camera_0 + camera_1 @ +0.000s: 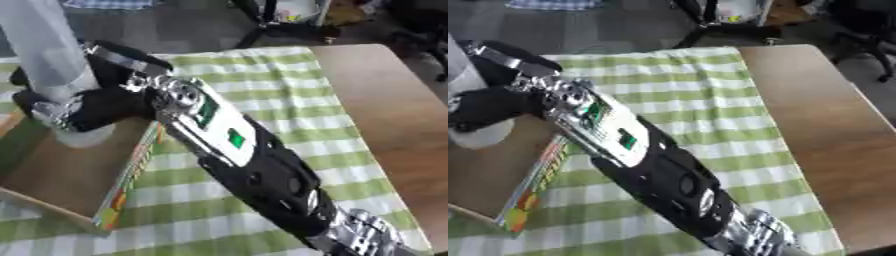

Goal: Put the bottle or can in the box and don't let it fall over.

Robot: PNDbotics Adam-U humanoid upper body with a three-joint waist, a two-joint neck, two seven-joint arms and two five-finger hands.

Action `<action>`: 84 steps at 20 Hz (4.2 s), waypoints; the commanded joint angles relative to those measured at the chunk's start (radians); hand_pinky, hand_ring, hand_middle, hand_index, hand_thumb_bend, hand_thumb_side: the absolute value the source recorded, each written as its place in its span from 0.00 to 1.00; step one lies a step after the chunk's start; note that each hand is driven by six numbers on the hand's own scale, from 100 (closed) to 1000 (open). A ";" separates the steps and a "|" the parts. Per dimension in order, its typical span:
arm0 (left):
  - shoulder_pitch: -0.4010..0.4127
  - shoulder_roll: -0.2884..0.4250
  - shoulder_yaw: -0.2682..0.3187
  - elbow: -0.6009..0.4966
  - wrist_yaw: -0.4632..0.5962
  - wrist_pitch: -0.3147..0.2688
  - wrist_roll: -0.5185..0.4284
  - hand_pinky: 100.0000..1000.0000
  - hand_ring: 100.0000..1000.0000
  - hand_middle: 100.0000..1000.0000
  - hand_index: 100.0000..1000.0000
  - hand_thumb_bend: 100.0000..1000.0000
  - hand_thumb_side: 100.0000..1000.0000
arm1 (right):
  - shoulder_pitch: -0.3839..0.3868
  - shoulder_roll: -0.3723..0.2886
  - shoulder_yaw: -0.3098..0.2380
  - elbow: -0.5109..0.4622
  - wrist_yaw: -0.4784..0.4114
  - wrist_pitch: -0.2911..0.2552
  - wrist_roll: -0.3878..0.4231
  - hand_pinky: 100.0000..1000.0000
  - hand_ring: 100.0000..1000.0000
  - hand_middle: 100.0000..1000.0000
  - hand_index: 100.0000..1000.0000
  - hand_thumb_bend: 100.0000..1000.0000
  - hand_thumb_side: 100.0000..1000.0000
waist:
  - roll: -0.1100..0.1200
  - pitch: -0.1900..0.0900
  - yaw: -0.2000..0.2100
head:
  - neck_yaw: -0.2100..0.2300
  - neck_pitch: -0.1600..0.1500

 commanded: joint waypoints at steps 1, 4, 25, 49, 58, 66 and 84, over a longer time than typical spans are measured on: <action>-0.004 0.035 0.001 -0.008 0.003 0.001 -0.003 1.00 0.49 0.71 0.77 0.08 0.83 | -0.029 0.042 0.017 0.033 0.060 -0.003 -0.011 0.98 0.80 0.32 0.09 0.00 0.00 | 0.004 -0.022 0.006 | -0.008 0.005; -0.006 0.037 0.001 -0.006 0.004 0.001 -0.003 1.00 0.49 0.71 0.77 0.08 0.83 | -0.032 0.079 0.028 0.075 0.115 -0.005 -0.042 0.98 0.80 0.33 0.10 0.00 0.00 | 0.000 -0.022 0.012 | -0.011 0.008; -0.023 0.039 -0.007 -0.005 0.010 0.004 -0.012 1.00 0.49 0.70 0.77 0.08 0.83 | -0.033 0.158 0.053 0.206 0.224 -0.152 -0.085 1.00 1.00 1.00 0.99 0.00 0.35 | -0.008 -0.011 0.048 | -0.035 0.004; -0.032 0.030 -0.015 -0.001 0.016 0.010 -0.026 1.00 0.48 0.68 0.76 0.08 0.84 | -0.046 0.196 0.043 0.285 0.211 -0.156 -0.118 0.97 0.91 0.48 0.38 0.00 0.01 | -0.016 0.014 0.075 | -0.061 -0.012; -0.030 0.033 -0.015 -0.002 0.017 0.010 -0.030 1.00 0.48 0.68 0.76 0.08 0.84 | -0.134 0.148 -0.020 0.227 0.105 -0.107 -0.174 0.96 0.89 0.47 0.36 0.00 0.00 | -0.008 0.013 0.070 | -0.057 -0.006; -0.030 0.030 -0.017 -0.004 0.015 0.008 -0.031 1.00 0.48 0.68 0.76 0.07 0.84 | -0.174 0.099 -0.070 0.305 0.135 -0.142 -0.216 0.96 0.89 0.47 0.36 0.00 0.00 | -0.003 0.029 0.079 | -0.056 -0.024; -0.032 0.021 -0.021 -0.006 0.013 0.006 -0.036 1.00 0.48 0.68 0.76 0.07 0.84 | -0.171 0.080 -0.127 0.510 0.302 -0.316 -0.219 0.97 1.00 0.96 0.90 0.00 0.00 | 0.004 0.059 0.094 | -0.051 -0.050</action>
